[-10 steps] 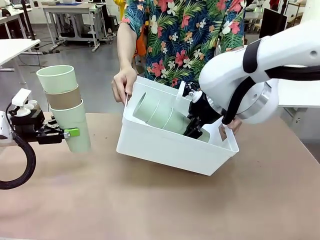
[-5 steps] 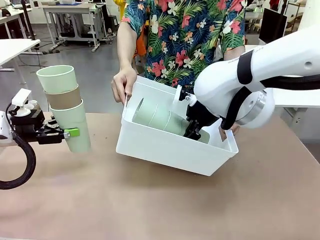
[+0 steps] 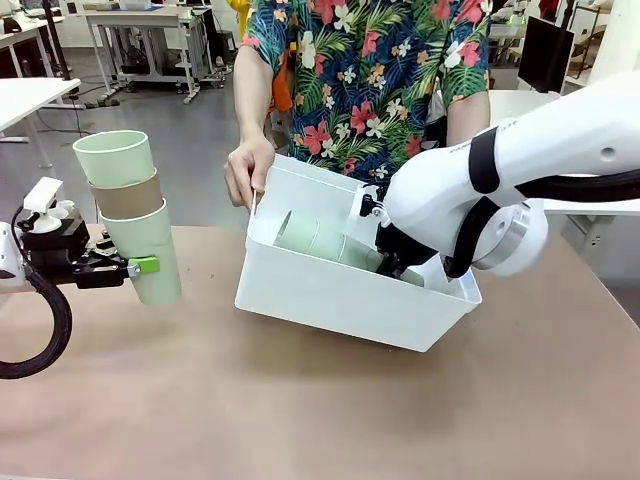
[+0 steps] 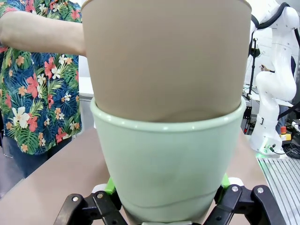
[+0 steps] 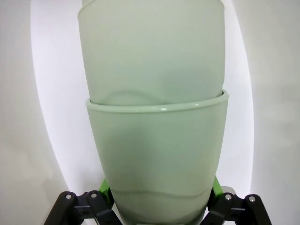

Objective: Stack the cups and store them in the basket.
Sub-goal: Place the stack of Reusable plastic cups into the Pantry Basket.

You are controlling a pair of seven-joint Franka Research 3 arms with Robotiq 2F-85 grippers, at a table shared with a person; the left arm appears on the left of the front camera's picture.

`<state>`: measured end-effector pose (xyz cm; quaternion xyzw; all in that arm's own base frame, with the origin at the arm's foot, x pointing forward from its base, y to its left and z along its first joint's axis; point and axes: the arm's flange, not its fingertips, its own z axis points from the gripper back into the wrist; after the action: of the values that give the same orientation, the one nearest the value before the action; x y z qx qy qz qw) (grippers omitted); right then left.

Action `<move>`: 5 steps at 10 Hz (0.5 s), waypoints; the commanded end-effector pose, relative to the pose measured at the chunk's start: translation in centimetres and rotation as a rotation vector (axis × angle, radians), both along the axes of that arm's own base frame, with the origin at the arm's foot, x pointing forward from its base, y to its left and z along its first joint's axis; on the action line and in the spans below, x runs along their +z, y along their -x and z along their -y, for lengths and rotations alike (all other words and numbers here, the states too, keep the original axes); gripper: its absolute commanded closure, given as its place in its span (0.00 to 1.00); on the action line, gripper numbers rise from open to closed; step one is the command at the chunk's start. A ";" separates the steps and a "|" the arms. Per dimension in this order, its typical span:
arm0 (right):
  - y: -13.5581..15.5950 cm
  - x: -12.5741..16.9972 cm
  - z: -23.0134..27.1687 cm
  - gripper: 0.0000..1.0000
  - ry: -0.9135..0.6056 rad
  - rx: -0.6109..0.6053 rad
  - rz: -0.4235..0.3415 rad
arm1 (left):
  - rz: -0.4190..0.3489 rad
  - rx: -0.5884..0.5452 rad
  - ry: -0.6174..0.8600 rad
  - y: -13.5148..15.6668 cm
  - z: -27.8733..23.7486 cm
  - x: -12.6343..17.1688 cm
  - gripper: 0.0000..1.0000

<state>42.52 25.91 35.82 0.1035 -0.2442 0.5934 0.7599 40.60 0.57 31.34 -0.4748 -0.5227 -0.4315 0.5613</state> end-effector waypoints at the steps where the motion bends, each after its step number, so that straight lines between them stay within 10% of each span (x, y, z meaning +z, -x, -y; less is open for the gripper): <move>1: -0.5 0.6 -0.6 0.00 -0.003 -0.015 0.018 | 0.010 -0.002 0.004 0.0 0.0 0.5 0.13; 5: -0.1 5.9 2.0 0.00 -0.128 -0.003 0.008 | 0.010 -0.002 0.004 0.0 0.0 0.5 0.13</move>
<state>43.13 25.36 40.11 0.1215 -0.2693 0.5827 0.7571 40.61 0.57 31.34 -0.4748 -0.5227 -0.4315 0.5614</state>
